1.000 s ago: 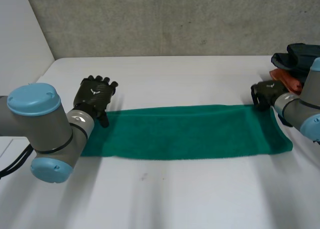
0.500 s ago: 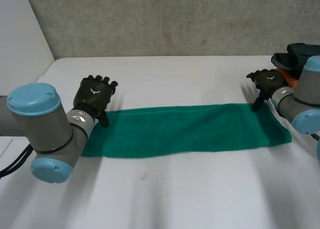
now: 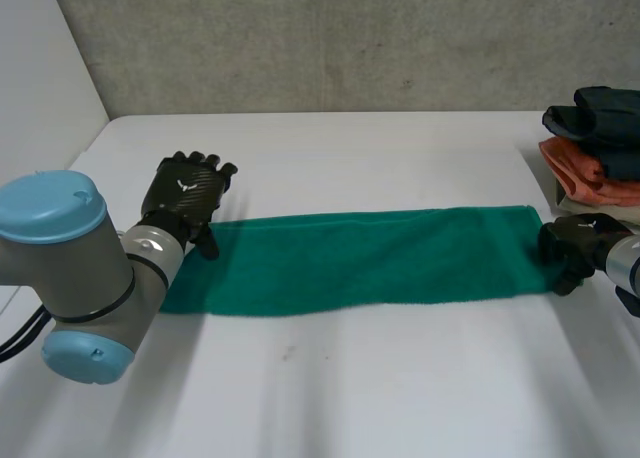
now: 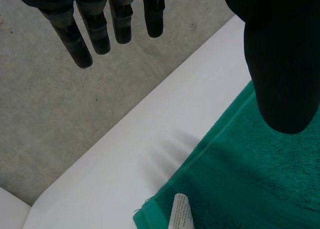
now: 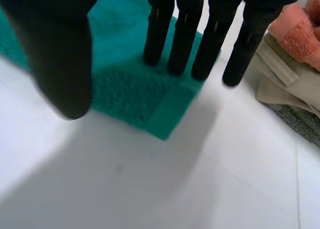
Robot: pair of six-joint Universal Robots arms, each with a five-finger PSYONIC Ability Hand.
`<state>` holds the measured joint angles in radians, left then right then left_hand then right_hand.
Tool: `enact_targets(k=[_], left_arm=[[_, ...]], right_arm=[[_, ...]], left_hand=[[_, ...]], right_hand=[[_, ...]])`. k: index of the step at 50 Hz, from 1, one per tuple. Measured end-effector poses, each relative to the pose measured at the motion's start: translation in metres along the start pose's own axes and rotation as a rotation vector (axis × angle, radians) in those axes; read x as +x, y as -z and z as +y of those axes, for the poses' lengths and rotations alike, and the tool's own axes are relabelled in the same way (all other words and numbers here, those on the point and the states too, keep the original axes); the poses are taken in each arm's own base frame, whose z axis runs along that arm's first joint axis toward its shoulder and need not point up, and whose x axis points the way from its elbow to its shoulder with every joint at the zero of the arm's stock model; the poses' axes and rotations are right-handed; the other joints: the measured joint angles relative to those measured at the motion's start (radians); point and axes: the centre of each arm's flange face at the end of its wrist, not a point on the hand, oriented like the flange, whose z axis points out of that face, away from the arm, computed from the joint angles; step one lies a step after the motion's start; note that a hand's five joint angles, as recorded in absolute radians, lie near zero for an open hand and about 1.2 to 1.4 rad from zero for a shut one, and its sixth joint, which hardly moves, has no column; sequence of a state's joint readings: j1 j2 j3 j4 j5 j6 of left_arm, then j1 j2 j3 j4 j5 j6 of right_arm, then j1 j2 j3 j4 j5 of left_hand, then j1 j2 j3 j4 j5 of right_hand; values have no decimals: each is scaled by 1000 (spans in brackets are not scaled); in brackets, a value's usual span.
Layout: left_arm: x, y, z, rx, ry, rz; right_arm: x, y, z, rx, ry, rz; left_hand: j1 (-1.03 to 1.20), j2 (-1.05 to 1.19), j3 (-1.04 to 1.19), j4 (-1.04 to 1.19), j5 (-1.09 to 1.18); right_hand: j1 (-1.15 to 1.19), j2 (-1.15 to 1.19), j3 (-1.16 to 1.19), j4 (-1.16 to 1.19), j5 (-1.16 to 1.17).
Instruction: Fold the laundry.
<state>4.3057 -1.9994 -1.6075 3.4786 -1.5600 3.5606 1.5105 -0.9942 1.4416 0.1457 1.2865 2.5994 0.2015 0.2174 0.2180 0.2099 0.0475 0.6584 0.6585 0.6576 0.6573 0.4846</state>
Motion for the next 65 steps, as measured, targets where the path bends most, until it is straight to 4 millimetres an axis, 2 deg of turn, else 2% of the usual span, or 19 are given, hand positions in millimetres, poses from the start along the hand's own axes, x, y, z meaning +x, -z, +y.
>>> enact_targets(k=[4, 10, 16, 23, 27, 28, 29, 32, 33, 34, 36, 37, 38, 42, 46, 47, 50, 57, 65], left_arm=[[1, 1, -1, 3, 3, 3], [-2, 3, -7, 16, 3, -6], [-7, 11, -18, 46, 3, -20], [-12, 23, -28, 72, 2, -30], [-14, 27, -31, 77, 3, -36], [-15, 28, -31, 79, 4, -39], [-15, 29, -31, 80, 4, -40], [-17, 31, -33, 84, 12, -45], [-18, 31, -33, 85, 14, -46], [-18, 32, -34, 86, 20, -48], [-19, 32, -34, 88, 30, -51], [-19, 32, -34, 89, 33, -51], [-19, 32, -34, 90, 38, -52], [-20, 32, -34, 91, 54, -54], [-20, 30, -36, 98, 60, -54], [-20, 30, -36, 100, 60, -55], [-20, 28, -39, 109, 61, -54], [9, 20, -51, 151, 63, 16], [52, 20, -50, 154, 54, 121]], right_arm=[[3, -11, 9, 28, 22, 28], [15, -16, 14, 65, 30, 126], [65, 18, -9, 160, 107, 383], [79, 36, -18, 132, 268, 446], [42, 31, -42, 230, 366, 365], [11, 30, -59, 321, 420, 297], [3, 30, -63, 346, 434, 278], [-87, 38, -95, 598, 547, 70], [-96, 40, -97, 623, 557, 45], [-134, 45, -102, 716, 595, -55], [-182, 52, -101, 817, 635, -184], [-188, 53, -101, 828, 639, -202], [-219, 57, -95, 869, 660, -289], [-284, 67, -69, 896, 705, -490], [-314, 71, -50, 844, 728, -578], [-316, 70, -49, 831, 728, -581], [-309, 68, -53, 777, 700, -534], [-234, 69, -76, 588, 404, -338], [-174, 56, -35, 331, 162, -269]], left_hand=[[0, 0, 0, 0, 0], [0, 0, 0, 0, 0], [0, 0, 0, 0, 0], [0, 0, 0, 0, 0], [0, 0, 0, 0, 0], [0, 0, 0, 0, 0], [0, 0, 0, 0, 0], [0, 0, 0, 0, 0], [0, 0, 0, 0, 0], [0, 0, 0, 0, 0], [0, 0, 0, 0, 0], [0, 0, 0, 0, 0], [0, 0, 0, 0, 0], [0, 0, 0, 0, 0], [0, 0, 0, 0, 0], [0, 0, 0, 0, 0], [0, 0, 0, 0, 0], [0, 0, 0, 0, 0], [0, 0, 0, 0, 0]], right_hand=[[456, 479, 473, 474, 467], [459, 513, 528, 537, 489], [459, 513, 528, 539, 489], [459, 513, 528, 539, 490], [459, 519, 533, 540, 504], [459, 521, 533, 540, 504], [459, 521, 533, 540, 504], [459, 521, 533, 540, 504], [459, 521, 533, 540, 504], [459, 521, 533, 540, 504], [459, 521, 533, 540, 504], [459, 521, 533, 540, 504], [459, 521, 533, 540, 504], [456, 519, 533, 540, 504], [-158, -89, -62, -55, -105], [-300, -262, -234, -228, -275], [-434, -438, -432, -427, -434], [-434, -448, -448, -448, -438], [-371, -373, -383, -382, -376]])
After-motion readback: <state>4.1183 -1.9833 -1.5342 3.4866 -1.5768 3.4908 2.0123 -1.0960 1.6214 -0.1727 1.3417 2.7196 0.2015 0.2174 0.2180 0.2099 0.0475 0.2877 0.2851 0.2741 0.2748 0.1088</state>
